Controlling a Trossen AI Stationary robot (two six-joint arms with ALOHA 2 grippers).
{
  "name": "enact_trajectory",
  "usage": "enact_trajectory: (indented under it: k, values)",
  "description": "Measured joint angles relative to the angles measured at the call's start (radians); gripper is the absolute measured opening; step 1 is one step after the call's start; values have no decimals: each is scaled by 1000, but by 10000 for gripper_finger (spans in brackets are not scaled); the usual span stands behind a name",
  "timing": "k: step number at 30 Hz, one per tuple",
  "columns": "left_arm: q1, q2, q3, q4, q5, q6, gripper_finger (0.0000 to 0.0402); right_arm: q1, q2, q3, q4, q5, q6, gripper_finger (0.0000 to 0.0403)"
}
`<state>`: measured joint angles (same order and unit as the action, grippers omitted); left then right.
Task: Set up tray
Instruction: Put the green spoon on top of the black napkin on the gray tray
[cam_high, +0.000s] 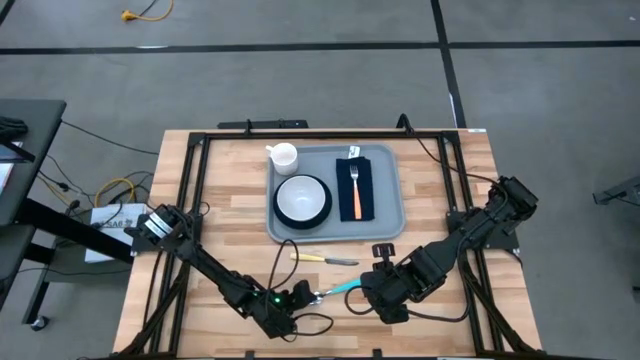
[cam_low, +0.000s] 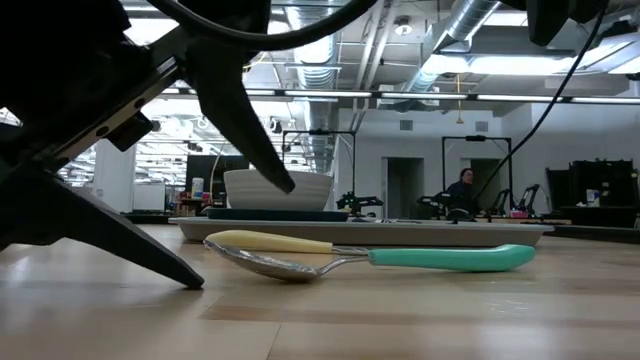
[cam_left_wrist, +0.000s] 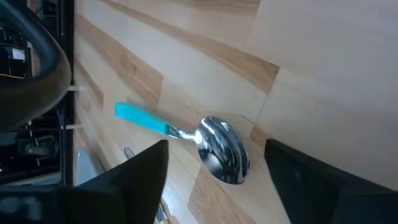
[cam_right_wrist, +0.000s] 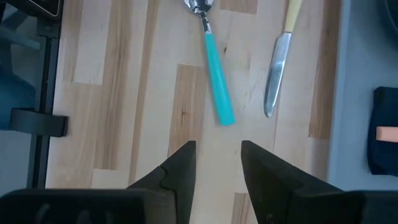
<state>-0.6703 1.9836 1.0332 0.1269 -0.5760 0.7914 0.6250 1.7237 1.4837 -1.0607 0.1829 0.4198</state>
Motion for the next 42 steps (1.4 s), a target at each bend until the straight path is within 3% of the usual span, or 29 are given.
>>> enact_trajectory:
  k: [6,18,22,32,37,42]
  values:
    - [13,1,-2,-13,-2,-11,186,0,0,0,0,0,0,119]
    - [67,-1,-1,-44,157,-26,9,0,0,0,25,0,0,119]
    - [60,-1,0,-47,133,-24,7,0,0,0,26,0,0,119]
    - [-6,-1,5,-59,-157,142,1,0,0,0,98,2,0,119]
    - [-13,-1,66,-76,-163,41,0,0,0,0,146,9,3,119]
    - [-7,-9,145,-204,-162,-15,0,0,0,0,151,88,36,119]
